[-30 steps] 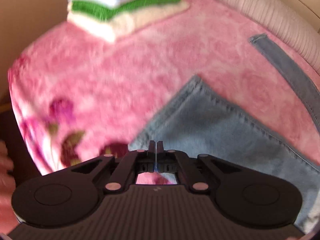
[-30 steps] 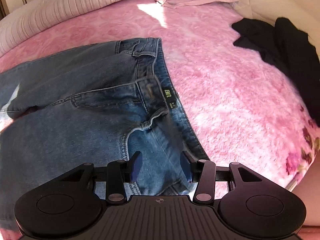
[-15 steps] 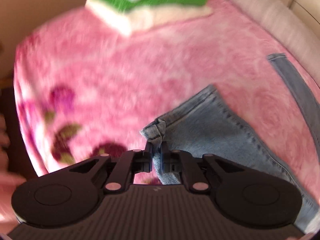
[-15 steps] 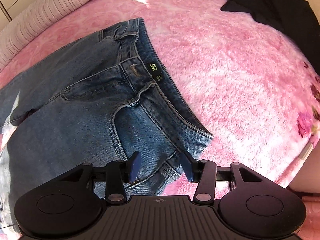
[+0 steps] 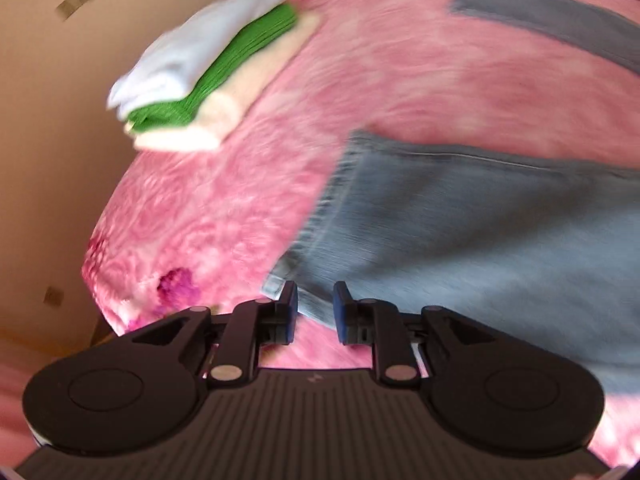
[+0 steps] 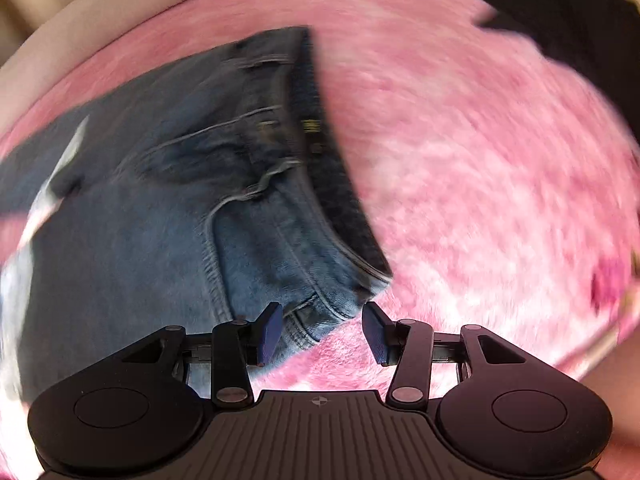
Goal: Fold clothes
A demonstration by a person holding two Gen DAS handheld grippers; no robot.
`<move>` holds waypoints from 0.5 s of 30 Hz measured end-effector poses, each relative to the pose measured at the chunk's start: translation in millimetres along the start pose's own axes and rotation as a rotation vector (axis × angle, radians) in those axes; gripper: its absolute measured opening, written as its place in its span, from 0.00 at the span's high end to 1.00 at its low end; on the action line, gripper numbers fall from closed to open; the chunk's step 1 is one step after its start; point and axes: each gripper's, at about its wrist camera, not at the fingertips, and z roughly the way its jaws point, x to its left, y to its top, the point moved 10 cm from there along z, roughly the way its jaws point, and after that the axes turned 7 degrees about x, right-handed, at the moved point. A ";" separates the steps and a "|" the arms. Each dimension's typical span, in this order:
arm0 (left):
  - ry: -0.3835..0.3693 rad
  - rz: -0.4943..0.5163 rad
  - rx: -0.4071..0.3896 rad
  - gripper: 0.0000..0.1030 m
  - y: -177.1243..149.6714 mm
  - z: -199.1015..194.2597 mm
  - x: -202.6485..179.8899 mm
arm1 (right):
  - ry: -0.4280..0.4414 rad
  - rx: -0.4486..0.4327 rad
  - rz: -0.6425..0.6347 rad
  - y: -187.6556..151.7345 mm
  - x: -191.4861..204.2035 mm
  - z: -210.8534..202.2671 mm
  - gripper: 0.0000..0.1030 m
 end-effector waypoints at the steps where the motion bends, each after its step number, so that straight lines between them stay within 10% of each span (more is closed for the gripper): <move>1: -0.045 0.024 -0.012 0.83 -3.8 -14.1 -14.1 | 0.023 -0.001 -0.056 -1.3 6.8 -1.8 0.54; 8: -0.442 0.244 -0.030 0.83 -28.2 -74.3 -160.0 | 0.279 0.035 -0.164 0.8 44.4 11.4 0.54; 15: -0.492 0.252 -0.007 0.83 -16.4 -59.3 -212.0 | 0.456 0.060 -0.219 17.4 55.8 40.8 0.54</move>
